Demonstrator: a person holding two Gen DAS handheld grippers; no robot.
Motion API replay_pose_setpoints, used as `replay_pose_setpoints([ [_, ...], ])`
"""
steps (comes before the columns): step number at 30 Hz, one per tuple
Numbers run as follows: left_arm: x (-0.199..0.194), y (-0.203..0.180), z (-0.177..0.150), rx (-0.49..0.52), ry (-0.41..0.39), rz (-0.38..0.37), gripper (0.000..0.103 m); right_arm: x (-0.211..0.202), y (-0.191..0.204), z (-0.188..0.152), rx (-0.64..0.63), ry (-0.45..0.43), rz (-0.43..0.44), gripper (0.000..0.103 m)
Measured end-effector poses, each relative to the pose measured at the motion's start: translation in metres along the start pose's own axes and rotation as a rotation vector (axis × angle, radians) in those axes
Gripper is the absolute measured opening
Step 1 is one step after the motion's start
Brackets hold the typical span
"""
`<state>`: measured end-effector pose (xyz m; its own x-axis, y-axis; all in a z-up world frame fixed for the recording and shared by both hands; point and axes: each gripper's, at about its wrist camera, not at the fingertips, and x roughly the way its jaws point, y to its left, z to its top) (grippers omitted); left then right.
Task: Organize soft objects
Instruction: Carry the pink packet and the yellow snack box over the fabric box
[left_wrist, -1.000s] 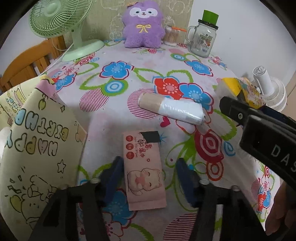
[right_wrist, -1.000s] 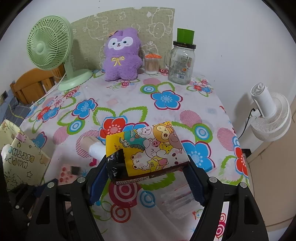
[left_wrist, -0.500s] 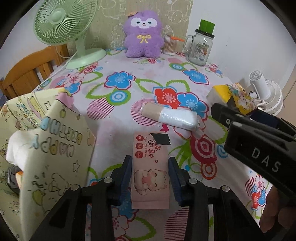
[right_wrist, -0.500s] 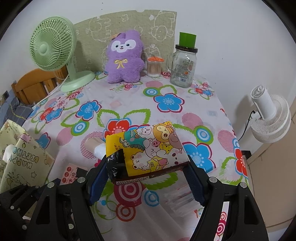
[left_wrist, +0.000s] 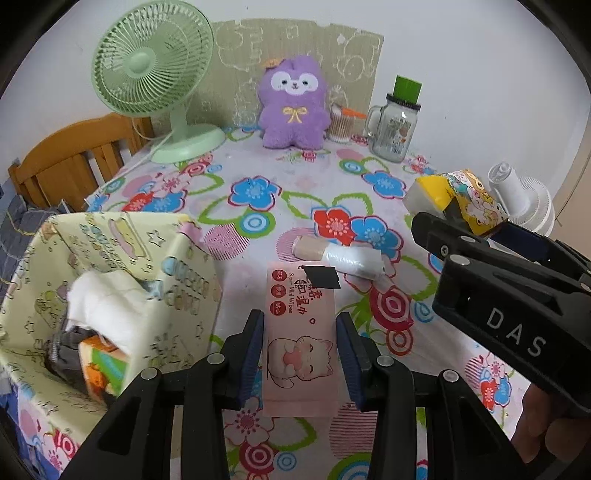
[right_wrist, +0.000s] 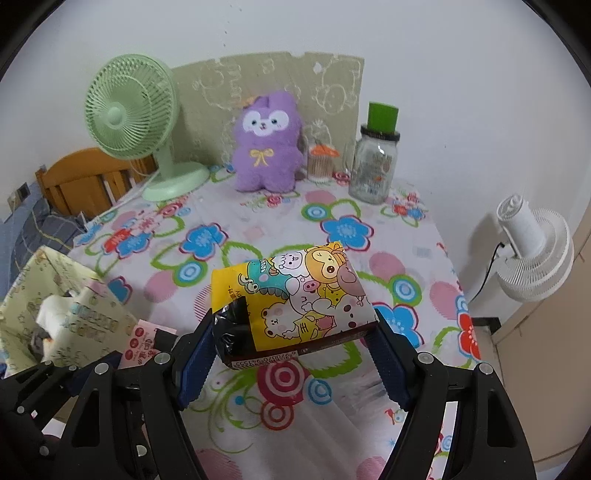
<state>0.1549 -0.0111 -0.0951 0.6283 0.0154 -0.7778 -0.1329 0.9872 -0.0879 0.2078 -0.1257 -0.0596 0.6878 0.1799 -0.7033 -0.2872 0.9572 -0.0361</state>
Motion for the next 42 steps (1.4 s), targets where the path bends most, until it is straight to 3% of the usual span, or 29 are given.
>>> replay_pose_setpoints([
  [21, -0.076, 0.046, -0.004, -0.061, -0.13, 0.051, 0.041, -0.068, 0.066, 0.015, -0.079, -0.118, 0.069, 0.079],
  [42, -0.09, 0.126, -0.007, -0.167, -0.152, 0.148, 0.041, -0.062, 0.163, 0.027, -0.204, -0.119, 0.184, 0.079],
])
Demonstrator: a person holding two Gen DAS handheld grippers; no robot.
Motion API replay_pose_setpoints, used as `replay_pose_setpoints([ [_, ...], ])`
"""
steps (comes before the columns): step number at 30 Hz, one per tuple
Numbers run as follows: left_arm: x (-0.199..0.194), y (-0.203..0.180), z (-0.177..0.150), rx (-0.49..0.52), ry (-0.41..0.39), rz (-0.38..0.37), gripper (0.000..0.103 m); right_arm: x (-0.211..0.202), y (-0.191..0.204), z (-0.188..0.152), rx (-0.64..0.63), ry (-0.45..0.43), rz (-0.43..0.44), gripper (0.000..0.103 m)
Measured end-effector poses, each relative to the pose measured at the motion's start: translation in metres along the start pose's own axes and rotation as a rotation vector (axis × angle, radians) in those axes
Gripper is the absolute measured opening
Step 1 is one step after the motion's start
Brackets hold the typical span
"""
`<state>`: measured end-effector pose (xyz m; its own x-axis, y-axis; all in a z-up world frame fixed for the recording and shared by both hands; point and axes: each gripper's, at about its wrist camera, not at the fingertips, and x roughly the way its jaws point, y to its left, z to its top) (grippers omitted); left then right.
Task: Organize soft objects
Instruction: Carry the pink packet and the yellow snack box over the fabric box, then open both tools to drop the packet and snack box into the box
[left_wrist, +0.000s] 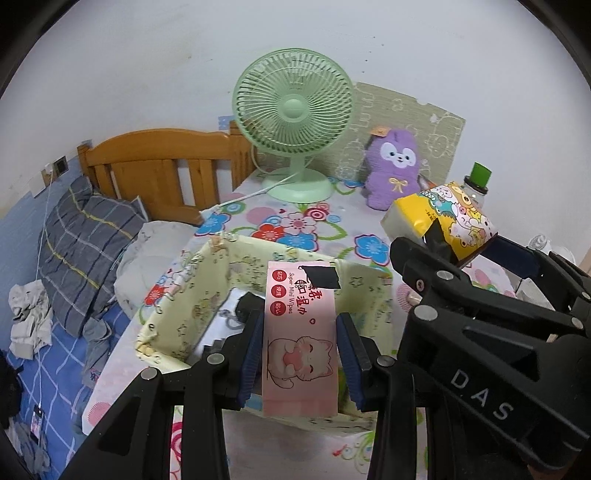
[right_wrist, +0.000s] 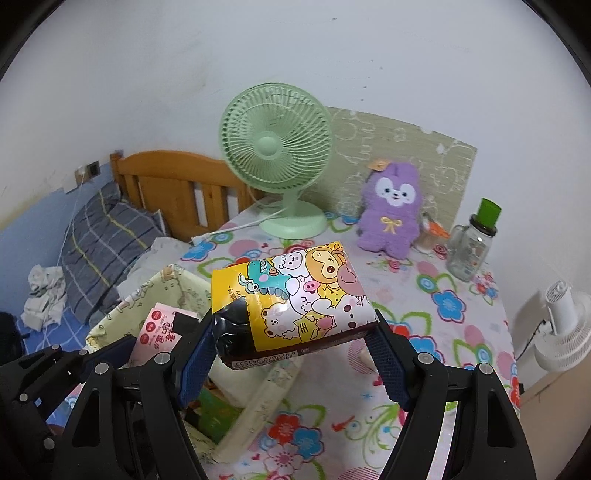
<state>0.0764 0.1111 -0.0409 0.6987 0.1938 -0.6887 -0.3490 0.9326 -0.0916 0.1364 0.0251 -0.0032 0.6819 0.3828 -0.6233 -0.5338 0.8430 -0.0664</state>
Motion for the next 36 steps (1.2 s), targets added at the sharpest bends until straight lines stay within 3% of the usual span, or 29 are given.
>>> replay_pose_setpoints([
  [15, 0.022, 0.038, 0.003, -0.038, 0.034, 0.052, 0.041, 0.037, 0.038, 0.004, -0.048, 0.049, 0.047, 0.079],
  [33, 0.041, 0.043, 0.001, -0.034, 0.077, 0.06, 0.041, 0.062, 0.045, 0.001, -0.068, 0.097, 0.048, 0.079],
  [36, 0.042, 0.043, 0.001, -0.025, 0.08, 0.063, 0.047, 0.065, 0.046, -0.001, -0.071, 0.108, 0.052, 0.08],
])
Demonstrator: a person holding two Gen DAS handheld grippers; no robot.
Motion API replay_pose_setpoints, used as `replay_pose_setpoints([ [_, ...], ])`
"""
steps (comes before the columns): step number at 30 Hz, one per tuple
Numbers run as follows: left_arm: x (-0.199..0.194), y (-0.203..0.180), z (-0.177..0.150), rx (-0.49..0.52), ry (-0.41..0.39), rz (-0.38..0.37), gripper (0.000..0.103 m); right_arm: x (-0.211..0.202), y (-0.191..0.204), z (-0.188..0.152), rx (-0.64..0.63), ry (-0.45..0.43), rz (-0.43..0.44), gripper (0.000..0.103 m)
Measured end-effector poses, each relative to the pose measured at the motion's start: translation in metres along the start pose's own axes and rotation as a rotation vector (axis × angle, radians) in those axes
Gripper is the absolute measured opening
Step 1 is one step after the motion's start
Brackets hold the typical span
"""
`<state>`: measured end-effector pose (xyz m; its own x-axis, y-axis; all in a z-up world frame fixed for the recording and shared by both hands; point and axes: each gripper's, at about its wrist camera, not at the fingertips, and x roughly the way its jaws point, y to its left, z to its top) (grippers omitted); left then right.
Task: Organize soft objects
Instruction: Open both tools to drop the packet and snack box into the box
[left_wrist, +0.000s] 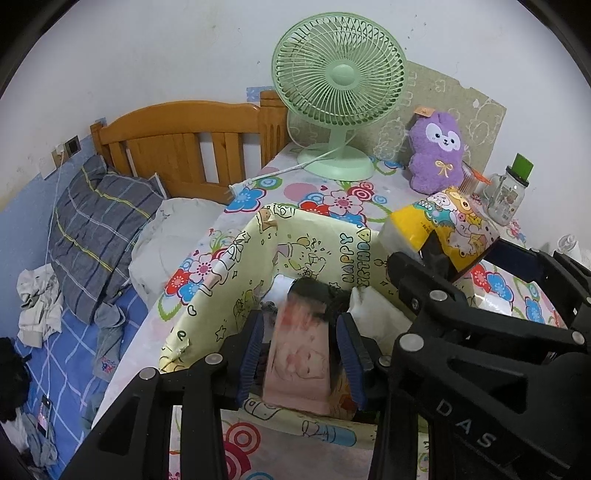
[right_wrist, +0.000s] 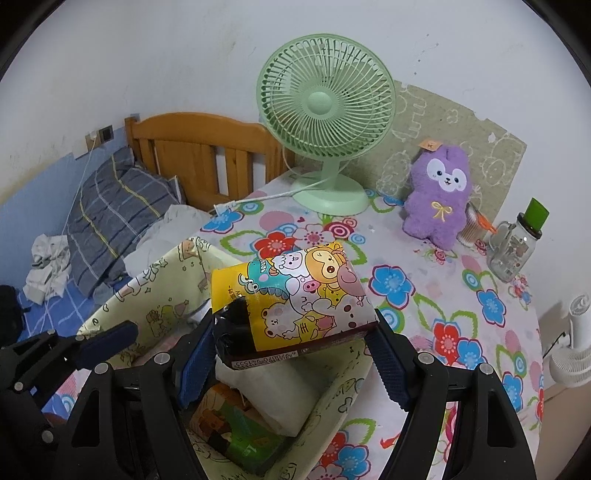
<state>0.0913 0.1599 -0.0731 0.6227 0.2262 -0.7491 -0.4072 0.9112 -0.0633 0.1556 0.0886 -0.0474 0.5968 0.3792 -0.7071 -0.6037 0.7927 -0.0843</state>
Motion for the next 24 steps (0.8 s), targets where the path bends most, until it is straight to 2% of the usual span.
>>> replay_pose_setpoints([
  [4, 0.0, 0.001, 0.0, 0.001, -0.006, 0.004, 0.075, 0.004, 0.001, 0.0, -0.004, 0.014, 0.005, 0.083],
  [6, -0.001, 0.002, 0.0, -0.004, -0.011, 0.001, 0.08, 0.005, 0.002, -0.001, -0.004, 0.013, 0.004, 0.089],
  [10, 0.0, 0.003, 0.0, -0.003, -0.009, -0.005, 0.082, 0.002, 0.003, 0.0, -0.012, -0.002, -0.012, 0.094],
  [24, -0.01, -0.01, -0.002, 0.012, -0.025, -0.02, 0.082, -0.012, -0.006, -0.002, 0.002, -0.021, -0.025, 0.095],
])
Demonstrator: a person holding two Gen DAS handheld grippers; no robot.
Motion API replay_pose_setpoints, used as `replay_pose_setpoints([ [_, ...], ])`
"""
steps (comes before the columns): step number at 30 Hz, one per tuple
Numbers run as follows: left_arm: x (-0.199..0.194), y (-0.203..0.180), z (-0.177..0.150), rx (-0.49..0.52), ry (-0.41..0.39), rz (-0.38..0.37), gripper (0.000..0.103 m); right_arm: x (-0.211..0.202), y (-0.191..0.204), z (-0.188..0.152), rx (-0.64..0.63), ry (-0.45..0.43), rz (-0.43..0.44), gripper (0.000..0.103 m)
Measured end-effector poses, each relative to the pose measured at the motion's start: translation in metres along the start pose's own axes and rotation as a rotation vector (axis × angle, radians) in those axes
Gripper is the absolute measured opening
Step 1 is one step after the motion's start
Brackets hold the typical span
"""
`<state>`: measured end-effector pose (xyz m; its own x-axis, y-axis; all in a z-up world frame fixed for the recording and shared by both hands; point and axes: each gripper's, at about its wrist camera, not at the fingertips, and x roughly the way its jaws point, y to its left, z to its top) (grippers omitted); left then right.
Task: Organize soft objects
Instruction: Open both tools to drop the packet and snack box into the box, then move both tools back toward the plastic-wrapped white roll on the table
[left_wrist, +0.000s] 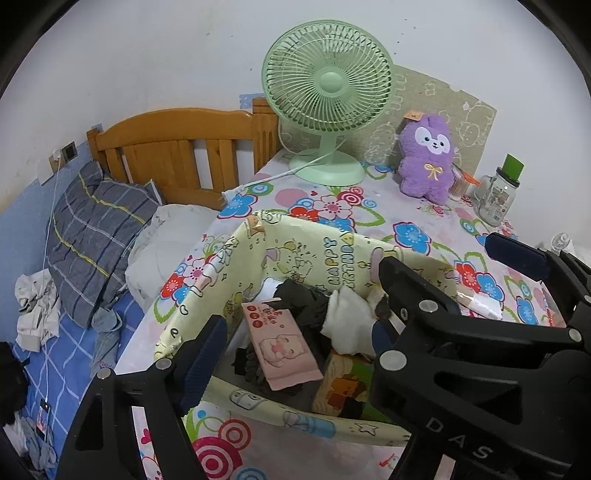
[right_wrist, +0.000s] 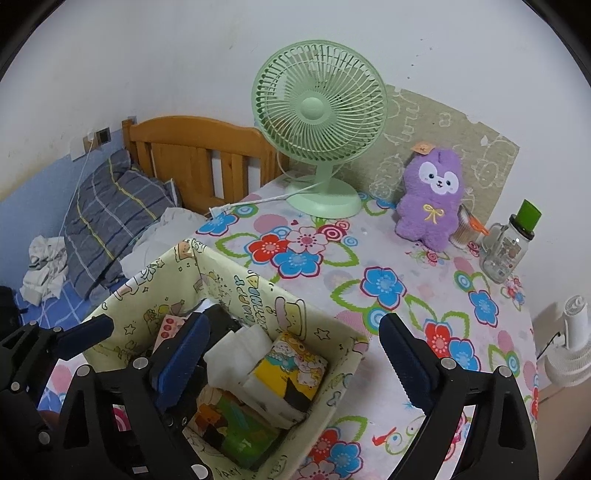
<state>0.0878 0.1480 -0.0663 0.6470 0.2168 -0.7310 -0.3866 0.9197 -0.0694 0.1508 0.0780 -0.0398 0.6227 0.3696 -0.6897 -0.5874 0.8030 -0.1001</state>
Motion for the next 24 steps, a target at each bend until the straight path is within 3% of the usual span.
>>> replay_pose_setpoints([
  [11, -0.013, -0.039, -0.002, 0.051, -0.014, -0.038, 0.083, -0.024, -0.038, -0.013, 0.055, -0.028, -0.045, 0.095],
  [24, -0.026, -0.122, -0.01, 0.171, -0.035, -0.109, 0.088, -0.06, -0.107, -0.041, 0.138, -0.044, -0.126, 0.095],
])
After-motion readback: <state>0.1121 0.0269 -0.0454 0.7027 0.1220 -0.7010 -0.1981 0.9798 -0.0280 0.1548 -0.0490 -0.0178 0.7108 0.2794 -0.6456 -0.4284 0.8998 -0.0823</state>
